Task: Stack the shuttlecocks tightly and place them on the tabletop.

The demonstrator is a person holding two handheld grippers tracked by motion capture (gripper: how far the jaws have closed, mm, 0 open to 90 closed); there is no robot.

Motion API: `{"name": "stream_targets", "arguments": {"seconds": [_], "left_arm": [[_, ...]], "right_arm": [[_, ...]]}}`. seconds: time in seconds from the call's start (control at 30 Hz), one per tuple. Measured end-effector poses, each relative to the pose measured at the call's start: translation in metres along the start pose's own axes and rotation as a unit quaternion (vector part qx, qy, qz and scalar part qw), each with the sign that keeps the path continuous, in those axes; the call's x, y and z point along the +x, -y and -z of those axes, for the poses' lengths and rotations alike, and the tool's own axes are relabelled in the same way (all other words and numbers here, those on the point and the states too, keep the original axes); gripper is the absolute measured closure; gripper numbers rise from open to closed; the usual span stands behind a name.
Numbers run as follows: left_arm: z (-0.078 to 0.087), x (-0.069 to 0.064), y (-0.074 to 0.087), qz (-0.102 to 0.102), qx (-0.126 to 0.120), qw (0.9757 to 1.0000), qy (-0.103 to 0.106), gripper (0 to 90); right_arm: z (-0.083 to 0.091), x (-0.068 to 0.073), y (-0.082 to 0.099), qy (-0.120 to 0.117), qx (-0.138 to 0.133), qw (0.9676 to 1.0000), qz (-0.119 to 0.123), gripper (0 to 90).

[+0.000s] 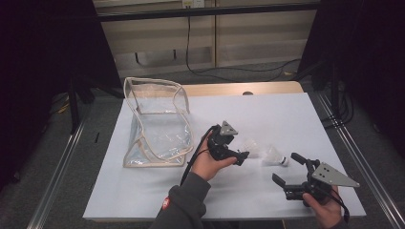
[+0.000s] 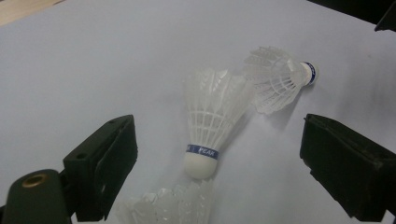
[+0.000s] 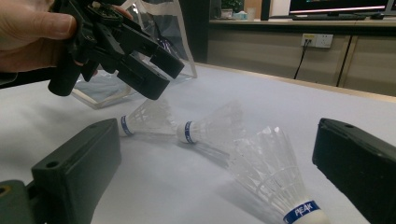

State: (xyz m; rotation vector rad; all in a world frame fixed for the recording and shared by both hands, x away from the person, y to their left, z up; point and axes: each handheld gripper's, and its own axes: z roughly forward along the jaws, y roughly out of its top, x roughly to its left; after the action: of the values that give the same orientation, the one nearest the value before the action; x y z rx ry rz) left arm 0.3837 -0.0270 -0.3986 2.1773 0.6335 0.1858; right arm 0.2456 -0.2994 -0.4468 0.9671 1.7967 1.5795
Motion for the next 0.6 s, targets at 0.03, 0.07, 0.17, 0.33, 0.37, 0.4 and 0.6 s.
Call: {"name": "stream_targets", "arguments": {"seconds": [0.03,0.07,0.17,0.33,0.37,0.4,0.6], "left_arm": [[-0.0003,0.0004,0.0002,0.0,0.006,1.0,0.0,12.4],[-0.0016,0.0006,0.0008,0.002,0.005,1.0,0.0,12.4],[-0.0031,0.0012,0.0017,-0.001,0.017,0.9999,0.002,14.7],[-0.005,0.0027,0.003,-0.007,0.029,0.9995,0.01,19.7],[-0.0053,0.0031,0.0033,-0.006,0.029,0.9995,0.01,19.7],[-0.0054,0.0036,0.0036,-0.007,0.032,0.9994,0.009,20.2],[-0.0041,0.0057,0.0053,-0.016,0.045,0.9988,0.006,27.9]], "right_arm": [[0.0,-0.0002,0.0003,-0.001,0.0,1.0,0.001,0.6],[0.0,-0.0002,0.0003,-0.001,0.0,1.0,0.001,0.6],[0.0001,-0.0006,0.0005,0.0,0.0,1.0,0.001,0.6],[-0.0001,-0.001,0.0008,0.001,0.0,1.0,0.0,0.7],[-0.0001,-0.001,0.0008,0.001,0.0,1.0,0.0,0.7],[-0.0003,-0.0008,0.0009,0.0,0.001,1.0,0.0,0.8],[-0.0004,-0.0011,0.0013,-0.001,0.0,1.0,0.0,0.7]]}}
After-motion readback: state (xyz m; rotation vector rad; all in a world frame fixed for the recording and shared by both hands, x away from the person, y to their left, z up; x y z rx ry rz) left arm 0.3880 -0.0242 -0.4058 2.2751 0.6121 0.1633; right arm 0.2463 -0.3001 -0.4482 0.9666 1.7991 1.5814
